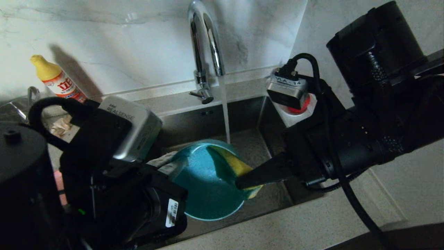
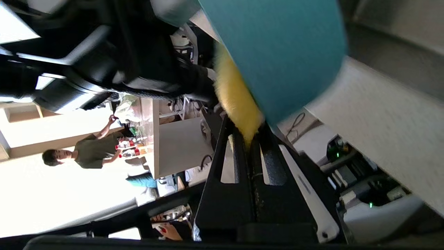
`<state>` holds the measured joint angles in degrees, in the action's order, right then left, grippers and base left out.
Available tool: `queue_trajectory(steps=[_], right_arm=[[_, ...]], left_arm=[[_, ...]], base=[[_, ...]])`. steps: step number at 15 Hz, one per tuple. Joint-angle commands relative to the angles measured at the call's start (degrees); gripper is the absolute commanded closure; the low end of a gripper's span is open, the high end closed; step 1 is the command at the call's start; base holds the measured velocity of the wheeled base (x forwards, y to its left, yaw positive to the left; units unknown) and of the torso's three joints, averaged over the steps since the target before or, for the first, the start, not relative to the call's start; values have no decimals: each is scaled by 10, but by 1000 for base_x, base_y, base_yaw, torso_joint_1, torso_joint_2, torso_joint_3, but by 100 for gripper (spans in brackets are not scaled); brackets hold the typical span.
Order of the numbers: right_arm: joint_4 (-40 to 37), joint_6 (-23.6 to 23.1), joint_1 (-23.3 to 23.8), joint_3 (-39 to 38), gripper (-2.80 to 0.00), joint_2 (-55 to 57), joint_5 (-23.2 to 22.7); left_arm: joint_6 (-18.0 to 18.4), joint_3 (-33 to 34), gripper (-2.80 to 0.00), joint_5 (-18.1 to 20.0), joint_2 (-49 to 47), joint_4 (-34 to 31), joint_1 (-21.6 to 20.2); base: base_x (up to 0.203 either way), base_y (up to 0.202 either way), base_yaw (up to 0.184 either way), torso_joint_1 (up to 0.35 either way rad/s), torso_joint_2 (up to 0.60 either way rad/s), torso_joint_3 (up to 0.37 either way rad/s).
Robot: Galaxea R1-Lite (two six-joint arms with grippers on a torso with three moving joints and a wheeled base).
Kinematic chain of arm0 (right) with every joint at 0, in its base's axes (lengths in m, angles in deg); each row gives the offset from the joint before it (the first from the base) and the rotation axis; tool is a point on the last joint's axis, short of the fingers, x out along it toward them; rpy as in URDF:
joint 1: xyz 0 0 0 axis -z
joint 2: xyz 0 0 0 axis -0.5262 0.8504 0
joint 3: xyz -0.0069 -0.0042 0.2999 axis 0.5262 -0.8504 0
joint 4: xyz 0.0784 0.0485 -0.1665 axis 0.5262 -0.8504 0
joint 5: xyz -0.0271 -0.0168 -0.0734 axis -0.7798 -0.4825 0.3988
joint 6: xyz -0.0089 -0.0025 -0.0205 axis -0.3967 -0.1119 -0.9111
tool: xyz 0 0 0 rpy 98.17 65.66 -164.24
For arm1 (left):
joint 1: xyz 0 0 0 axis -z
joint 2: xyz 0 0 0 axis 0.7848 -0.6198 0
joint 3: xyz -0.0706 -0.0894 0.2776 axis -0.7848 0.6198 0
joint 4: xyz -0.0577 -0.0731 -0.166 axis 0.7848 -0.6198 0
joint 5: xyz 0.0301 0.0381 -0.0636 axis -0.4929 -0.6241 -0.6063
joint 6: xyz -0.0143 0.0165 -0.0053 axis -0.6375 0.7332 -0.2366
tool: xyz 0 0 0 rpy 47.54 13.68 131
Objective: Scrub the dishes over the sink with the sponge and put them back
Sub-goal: Wipe the bowl
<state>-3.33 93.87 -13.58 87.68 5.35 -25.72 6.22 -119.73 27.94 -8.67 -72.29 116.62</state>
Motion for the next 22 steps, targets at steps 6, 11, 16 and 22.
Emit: queue_trajectory(steps=[6,11,16,22], right_arm=[[-18,2,-40,-6,0,-6,-3],[-14,3,-70,6,0,10,-3],[-18,5,-73,8,0,17,-5],[-29,6,-73,2,0,5,-3]], left_arm=[[0,-22,0,-2,-3,4,-1],[-1,-17,0,2,-8,3,0],[0,-23,0,-2,0,4,-1],[1,-36,0,-3,9,4,-1]], base=[[0,0,0,0,0,0],[0,0,0,0,0,0],[0,0,0,0,0,0],[0,0,0,0,0,0]])
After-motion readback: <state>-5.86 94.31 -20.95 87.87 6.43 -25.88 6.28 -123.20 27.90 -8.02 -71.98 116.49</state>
